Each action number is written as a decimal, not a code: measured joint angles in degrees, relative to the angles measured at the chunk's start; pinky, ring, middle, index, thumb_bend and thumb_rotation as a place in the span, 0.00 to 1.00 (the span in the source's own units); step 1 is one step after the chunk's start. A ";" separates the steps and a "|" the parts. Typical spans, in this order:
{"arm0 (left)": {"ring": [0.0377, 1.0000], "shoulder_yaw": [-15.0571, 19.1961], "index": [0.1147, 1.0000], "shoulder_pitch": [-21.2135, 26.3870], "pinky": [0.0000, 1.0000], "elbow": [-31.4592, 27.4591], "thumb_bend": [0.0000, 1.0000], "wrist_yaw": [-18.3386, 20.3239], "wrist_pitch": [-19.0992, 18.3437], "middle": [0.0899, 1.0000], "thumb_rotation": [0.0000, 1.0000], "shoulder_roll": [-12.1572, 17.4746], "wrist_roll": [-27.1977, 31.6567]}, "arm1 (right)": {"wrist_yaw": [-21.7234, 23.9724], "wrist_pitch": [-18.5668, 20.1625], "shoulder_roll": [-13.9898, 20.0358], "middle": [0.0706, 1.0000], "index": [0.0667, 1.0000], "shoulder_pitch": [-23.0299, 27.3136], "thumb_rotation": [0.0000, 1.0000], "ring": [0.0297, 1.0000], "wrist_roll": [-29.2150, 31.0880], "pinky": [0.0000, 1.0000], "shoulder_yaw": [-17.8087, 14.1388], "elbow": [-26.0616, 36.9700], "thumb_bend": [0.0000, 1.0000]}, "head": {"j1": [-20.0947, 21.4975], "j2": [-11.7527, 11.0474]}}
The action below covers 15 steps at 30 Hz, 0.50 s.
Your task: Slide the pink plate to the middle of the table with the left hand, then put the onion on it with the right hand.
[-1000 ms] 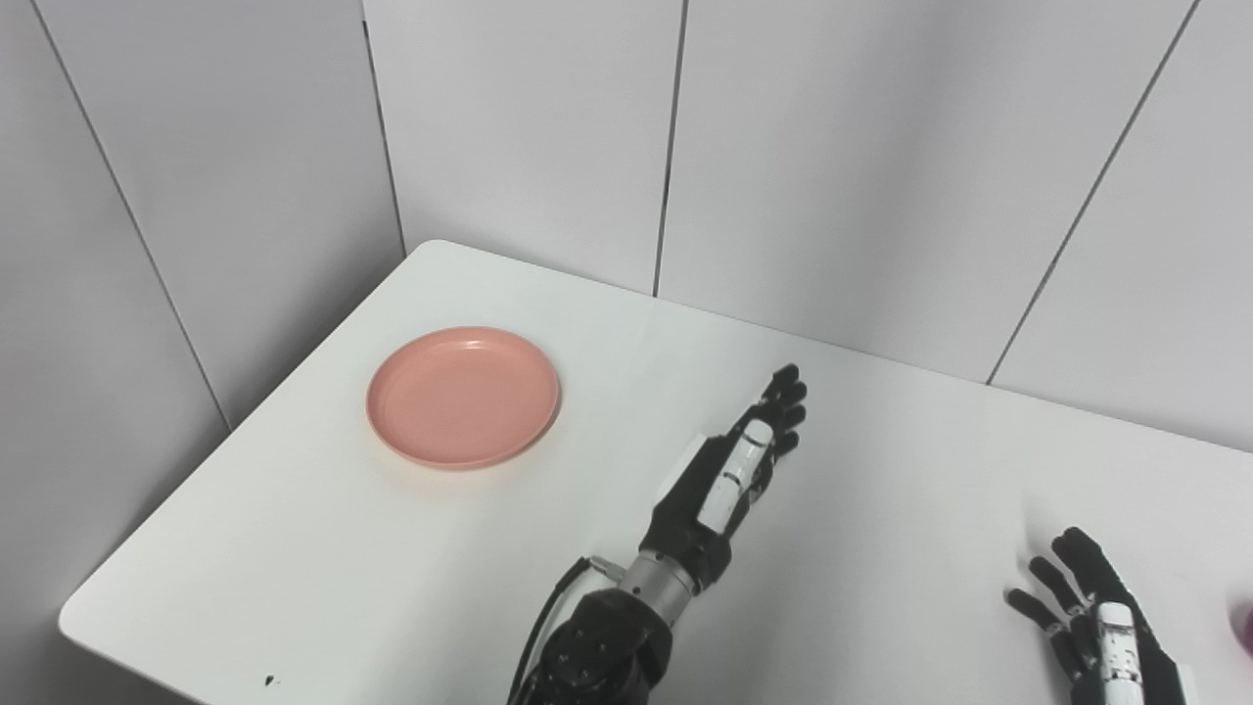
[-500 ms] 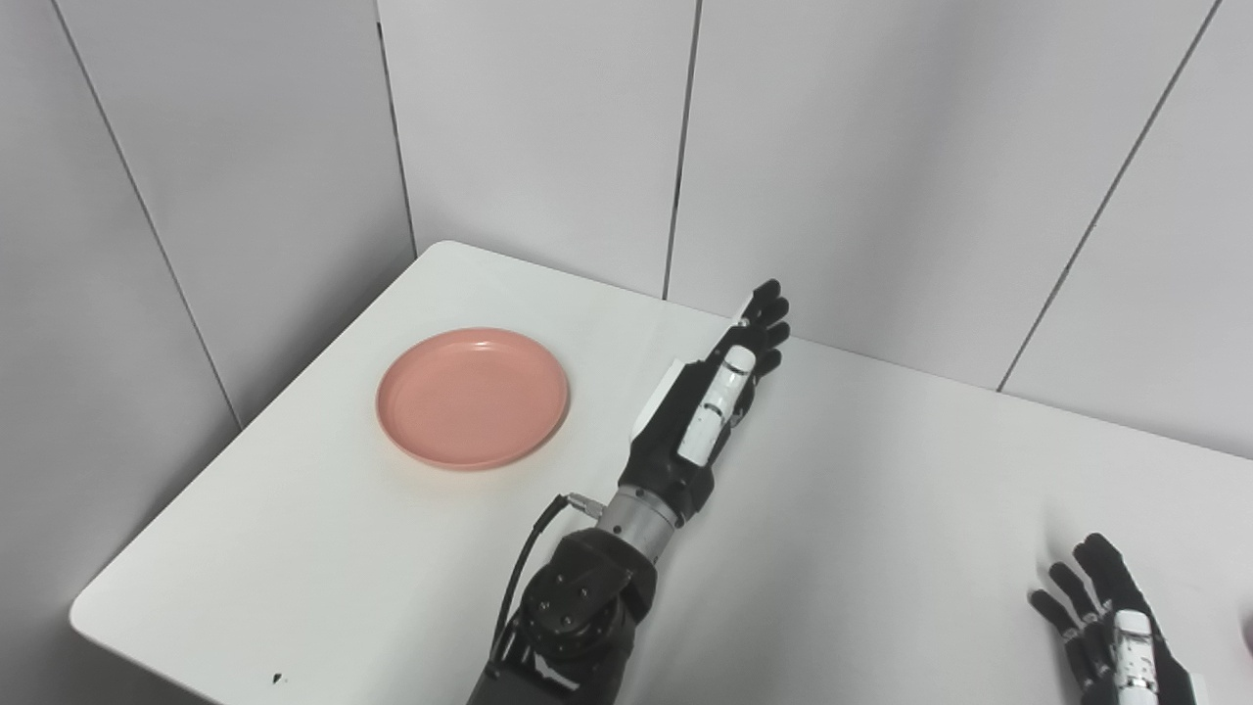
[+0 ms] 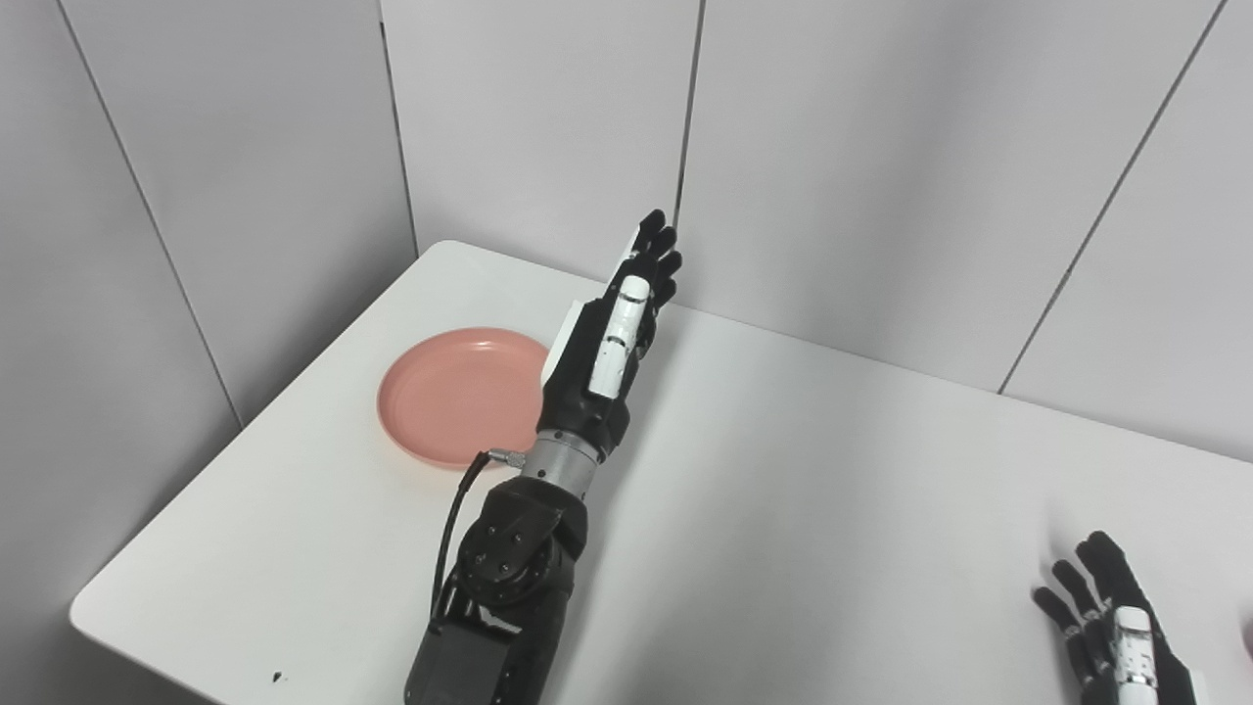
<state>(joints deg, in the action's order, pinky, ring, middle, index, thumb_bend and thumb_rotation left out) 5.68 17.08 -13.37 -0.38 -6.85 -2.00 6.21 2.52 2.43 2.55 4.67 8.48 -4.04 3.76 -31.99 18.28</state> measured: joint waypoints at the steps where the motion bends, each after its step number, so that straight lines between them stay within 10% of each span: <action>1: 0.99 0.30 0.98 0.00 1.00 -0.12 0.43 -0.02 0.00 1.00 1.00 0.20 0.00 | 0.00 0.00 -0.01 0.90 0.87 0.01 0.86 0.88 -0.01 0.78 0.01 0.01 0.54 | 0.00 0.00; 15: 0.99 5.36 0.98 0.99 1.00 -1.94 0.42 -2.50 0.16 0.99 1.00 3.37 0.31 | -0.08 0.00 -0.03 0.93 0.90 0.00 0.88 0.91 -0.15 0.85 0.00 0.07 0.56 | -1.23 -0.61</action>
<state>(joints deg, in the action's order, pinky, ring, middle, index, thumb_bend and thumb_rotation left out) 11.04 18.08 -15.31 -2.88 -6.69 1.37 6.53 2.44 2.43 2.52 4.67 8.33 -4.05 3.83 -33.22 17.67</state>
